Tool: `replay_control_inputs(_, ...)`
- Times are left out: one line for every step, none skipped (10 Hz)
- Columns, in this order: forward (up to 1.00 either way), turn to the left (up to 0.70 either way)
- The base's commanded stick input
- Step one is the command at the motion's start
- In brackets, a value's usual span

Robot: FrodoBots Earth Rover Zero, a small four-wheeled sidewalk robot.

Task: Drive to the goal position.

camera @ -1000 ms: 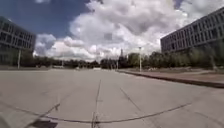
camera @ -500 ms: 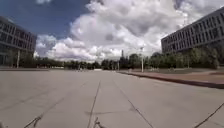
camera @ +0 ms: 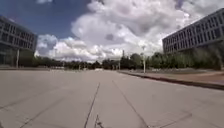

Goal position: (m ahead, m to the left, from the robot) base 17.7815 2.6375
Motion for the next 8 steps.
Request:
replay_control_inputs(1.0, 0.0)
replay_control_inputs(1.0, 0.0)
replay_control_inputs(1.0, 0.0)
replay_control_inputs(1.0, 0.0)
replay_control_inputs(1.0, 0.0)
replay_control_inputs(1.0, 0.0)
replay_control_inputs(1.0, 0.0)
replay_control_inputs(1.0, 0.0)
